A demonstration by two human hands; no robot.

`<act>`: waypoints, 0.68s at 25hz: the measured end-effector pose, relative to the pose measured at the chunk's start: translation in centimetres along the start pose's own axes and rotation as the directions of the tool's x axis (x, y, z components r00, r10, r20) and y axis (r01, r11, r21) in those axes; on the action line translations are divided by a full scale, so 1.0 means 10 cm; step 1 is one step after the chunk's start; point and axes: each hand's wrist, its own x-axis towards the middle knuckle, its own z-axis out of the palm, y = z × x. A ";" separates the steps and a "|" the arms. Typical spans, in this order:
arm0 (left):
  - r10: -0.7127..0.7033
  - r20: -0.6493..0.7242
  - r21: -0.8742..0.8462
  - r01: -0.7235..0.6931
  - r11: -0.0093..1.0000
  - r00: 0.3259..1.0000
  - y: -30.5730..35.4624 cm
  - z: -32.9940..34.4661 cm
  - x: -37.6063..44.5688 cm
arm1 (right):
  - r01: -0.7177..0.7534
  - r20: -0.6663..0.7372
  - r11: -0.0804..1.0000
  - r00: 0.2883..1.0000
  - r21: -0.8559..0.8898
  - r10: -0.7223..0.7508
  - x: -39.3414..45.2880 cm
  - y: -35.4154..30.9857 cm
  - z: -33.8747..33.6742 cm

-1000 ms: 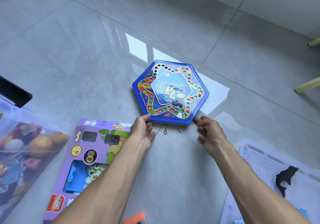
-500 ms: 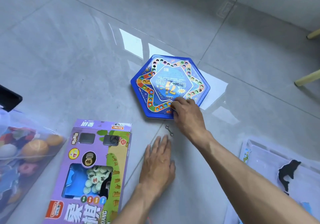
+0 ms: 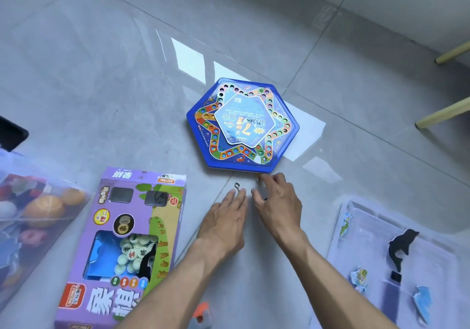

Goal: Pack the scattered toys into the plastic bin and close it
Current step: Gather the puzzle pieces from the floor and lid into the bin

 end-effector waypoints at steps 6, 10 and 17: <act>0.034 0.022 -0.201 -0.029 0.979 0.999 -0.01 0.30 -0.54 | 0.157 -0.060 0.982 0.985 -0.109 -0.165 -0.23 -0.03 0.08; -0.062 -0.121 -0.341 0.018 0.940 0.991 0.02 0.41 -0.66 | 0.170 -0.022 0.984 0.985 0.048 -0.169 -0.74 0.20 0.09; -0.161 -0.167 -0.263 0.113 0.958 0.973 -0.04 0.43 -0.54 | -0.086 0.190 0.940 0.982 0.330 0.024 -0.60 0.29 0.06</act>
